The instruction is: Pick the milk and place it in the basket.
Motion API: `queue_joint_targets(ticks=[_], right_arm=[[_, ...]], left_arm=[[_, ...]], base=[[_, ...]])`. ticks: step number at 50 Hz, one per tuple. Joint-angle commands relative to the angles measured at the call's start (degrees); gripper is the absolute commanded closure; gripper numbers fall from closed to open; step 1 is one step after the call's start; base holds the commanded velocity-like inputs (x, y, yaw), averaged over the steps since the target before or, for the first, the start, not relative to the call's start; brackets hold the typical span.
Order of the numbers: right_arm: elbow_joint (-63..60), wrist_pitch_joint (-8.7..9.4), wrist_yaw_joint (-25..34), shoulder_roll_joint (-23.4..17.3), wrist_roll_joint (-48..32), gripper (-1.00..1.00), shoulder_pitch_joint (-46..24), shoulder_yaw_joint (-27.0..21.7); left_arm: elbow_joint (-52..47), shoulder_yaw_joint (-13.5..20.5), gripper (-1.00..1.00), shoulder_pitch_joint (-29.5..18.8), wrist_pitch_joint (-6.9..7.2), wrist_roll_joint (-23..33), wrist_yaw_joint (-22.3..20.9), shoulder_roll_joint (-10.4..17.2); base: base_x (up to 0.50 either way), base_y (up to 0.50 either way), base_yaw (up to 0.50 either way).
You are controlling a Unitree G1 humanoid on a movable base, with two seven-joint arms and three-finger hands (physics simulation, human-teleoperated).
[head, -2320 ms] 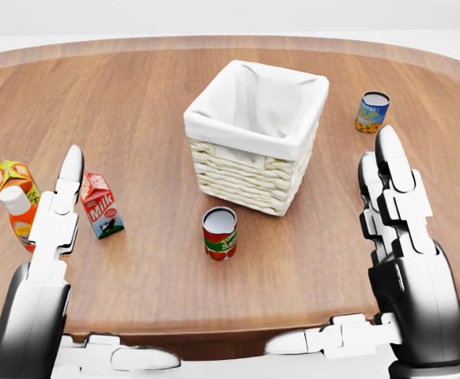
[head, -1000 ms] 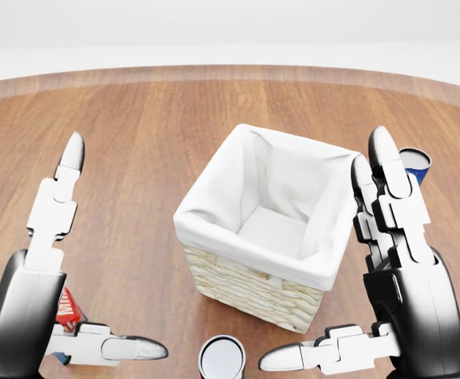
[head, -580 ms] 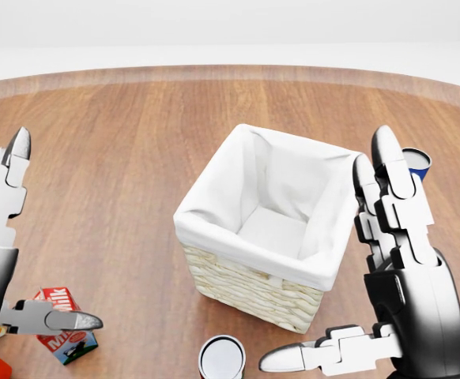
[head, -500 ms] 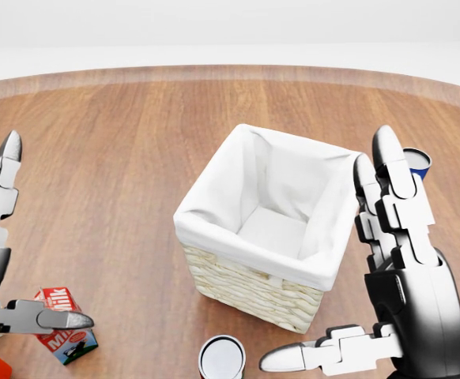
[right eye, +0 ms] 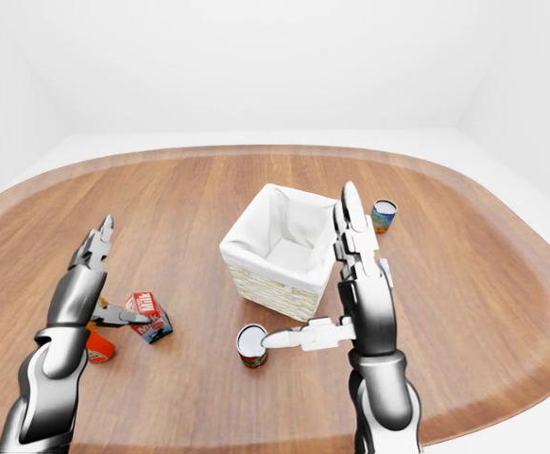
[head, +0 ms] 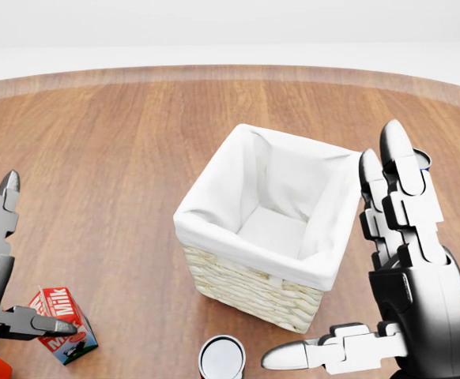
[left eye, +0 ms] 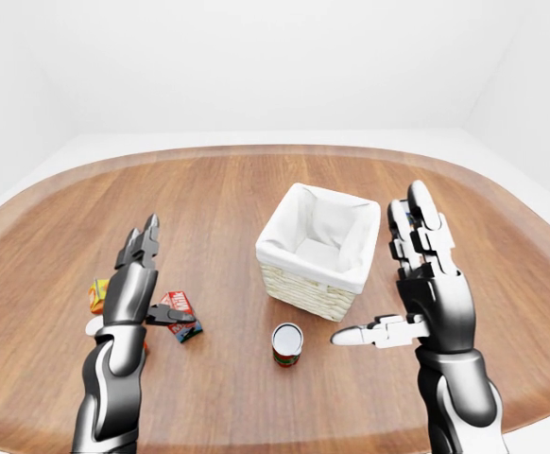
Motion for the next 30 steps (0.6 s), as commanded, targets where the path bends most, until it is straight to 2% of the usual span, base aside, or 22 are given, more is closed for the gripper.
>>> queue_joint_targets(ticks=[1, 16, 23, 30], right_arm=[[-0.9, 0.60, -0.1, 0.1, 0.2, -1.00, 0.0, -0.2], [-0.9, -0.15, -0.4, 0.1, 0.6, -1.00, 0.8, -0.1], [-1.4, -0.06, -0.5, 0.1, 0.7, -1.00, 1.0, 0.2], [-1.9, 0.31, -0.5, 0.1, 1.0, -1.00, 1.0, -0.1]], left_arm=[[8.4, -1.3, -1.00, -2.2, 0.00, 1.7, 3.3, 1.7], [12.3, -2.7, -1.00, -2.3, 0.00, 3.6, 5.5, 2.2], [15.1, -2.7, -1.00, -3.5, 0.00, 3.3, 6.2, 3.0], [21.7, -3.1, -1.00, -6.2, 0.00, 3.5, 9.0, 4.5]], base=[[0.00, 0.00, 0.00], [0.00, 0.00, 0.00], [0.00, 0.00, 0.00], [0.00, 0.00, 0.00]])
